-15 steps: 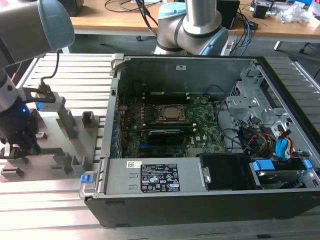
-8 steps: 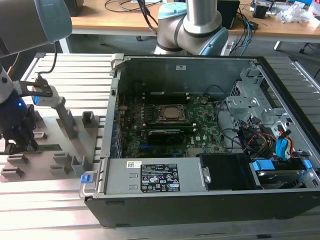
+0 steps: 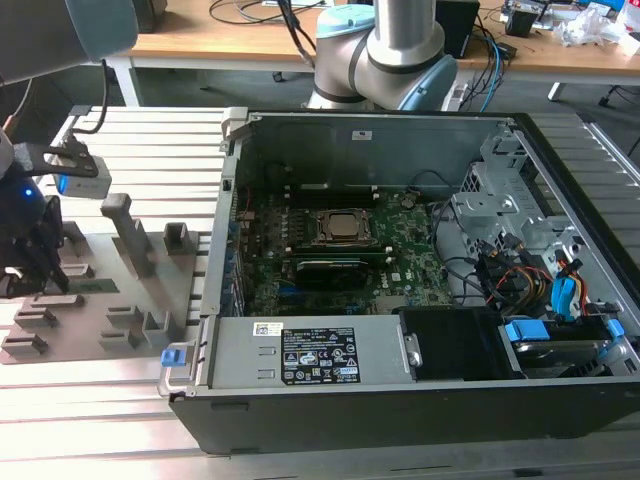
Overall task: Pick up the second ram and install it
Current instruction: 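Pick up the second ram and move it above second insertion slot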
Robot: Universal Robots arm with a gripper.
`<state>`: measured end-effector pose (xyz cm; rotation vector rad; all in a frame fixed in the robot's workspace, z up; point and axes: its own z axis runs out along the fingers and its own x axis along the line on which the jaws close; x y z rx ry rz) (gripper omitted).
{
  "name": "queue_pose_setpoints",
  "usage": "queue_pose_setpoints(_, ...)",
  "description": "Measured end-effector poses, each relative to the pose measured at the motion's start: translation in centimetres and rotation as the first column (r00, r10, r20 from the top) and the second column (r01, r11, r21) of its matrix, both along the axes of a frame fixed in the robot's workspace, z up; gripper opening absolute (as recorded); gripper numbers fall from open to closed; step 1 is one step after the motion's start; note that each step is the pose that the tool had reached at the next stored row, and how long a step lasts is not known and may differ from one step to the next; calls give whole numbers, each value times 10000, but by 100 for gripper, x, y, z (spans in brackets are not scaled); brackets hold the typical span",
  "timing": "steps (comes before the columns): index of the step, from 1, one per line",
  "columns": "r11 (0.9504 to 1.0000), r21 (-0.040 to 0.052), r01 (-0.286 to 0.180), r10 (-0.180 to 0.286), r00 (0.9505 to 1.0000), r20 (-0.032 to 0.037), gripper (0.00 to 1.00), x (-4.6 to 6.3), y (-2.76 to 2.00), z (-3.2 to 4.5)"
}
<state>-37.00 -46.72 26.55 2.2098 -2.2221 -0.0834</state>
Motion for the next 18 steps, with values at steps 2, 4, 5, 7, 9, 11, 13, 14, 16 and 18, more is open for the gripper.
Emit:
queue_pose_setpoints(2, 10000, -6, 0, 0, 10000, 0, 14, 0, 0, 39)
queue_pose_setpoints(4, 10000, -11, 0, 0, 10000, 0, 14, 0, 0, 70)
queue_pose_setpoints(5, 10000, -13, 1, -1, 10000, 0, 14, 0, 0, 79)
queue_pose_setpoints(7, 10000, -24, 0, 0, 10000, 0, 14, 0, 0, 130)
queue_pose_setpoints(9, 10000, -28, 0, 0, 10000, 0, 14, 0, 0, 150)
queue_pose_setpoints(11, 10000, -32, 0, 0, 10000, 0, 14, 0, 0, 173)
queue_pose_setpoints(13, 10000, -35, 0, 0, 10000, 0, 14, 0, 0, 199)
queue_pose_setpoints(14, 10000, -39, 0, 0, 10000, 0, 14, 0, 0, 219)
queue_pose_setpoints(16, 10000, -41, 0, 0, 10000, 0, 14, 0, 0, 239)
queue_pose_setpoints(18, 10000, -47, 0, 0, 10000, 0, 14, 0, 0, 279)
